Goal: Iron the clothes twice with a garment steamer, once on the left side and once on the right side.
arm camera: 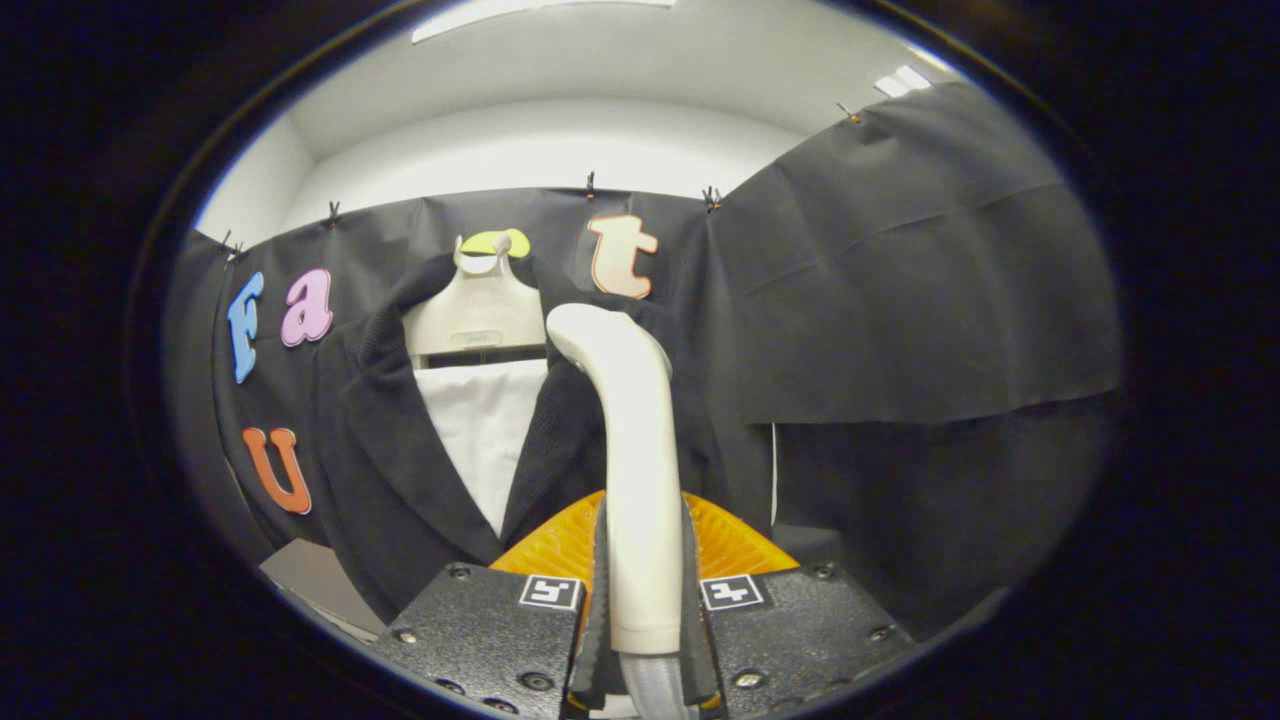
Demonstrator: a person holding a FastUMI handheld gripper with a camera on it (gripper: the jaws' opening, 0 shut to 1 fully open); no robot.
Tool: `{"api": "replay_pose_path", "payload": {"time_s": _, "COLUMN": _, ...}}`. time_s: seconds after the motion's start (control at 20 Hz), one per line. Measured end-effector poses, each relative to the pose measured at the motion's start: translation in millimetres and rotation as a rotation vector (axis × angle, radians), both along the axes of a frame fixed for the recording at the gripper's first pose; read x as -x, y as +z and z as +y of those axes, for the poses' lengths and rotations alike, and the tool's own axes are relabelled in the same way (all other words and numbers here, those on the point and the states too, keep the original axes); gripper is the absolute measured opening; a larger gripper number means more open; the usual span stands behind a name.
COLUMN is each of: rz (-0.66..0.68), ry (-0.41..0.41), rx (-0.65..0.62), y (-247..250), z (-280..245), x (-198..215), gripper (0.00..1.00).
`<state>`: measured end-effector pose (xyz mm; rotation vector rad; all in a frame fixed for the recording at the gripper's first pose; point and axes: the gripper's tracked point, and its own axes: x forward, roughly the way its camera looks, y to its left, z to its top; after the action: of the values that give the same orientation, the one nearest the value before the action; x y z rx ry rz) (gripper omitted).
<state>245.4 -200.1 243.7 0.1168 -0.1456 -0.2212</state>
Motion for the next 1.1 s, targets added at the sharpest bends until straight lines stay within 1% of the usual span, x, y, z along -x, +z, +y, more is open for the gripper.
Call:
{"api": "replay_pose_path", "payload": {"time_s": 0.25, "rz": 0.037, "ry": -0.008, "rx": -0.032, "y": -20.4, "z": -7.0, "x": -6.2, "gripper": 0.31}}
{"api": "replay_pose_path", "payload": {"time_s": 0.6, "rz": 0.083, "ry": -0.029, "rx": -0.017, "y": -54.3, "z": -9.7, "x": 0.3, "gripper": 0.30}}
{"api": "replay_pose_path", "payload": {"time_s": 1.1, "rz": 0.159, "ry": -0.028, "rx": -0.001, "y": -106.7, "z": 3.9, "x": 11.6, "gripper": 0.30}}
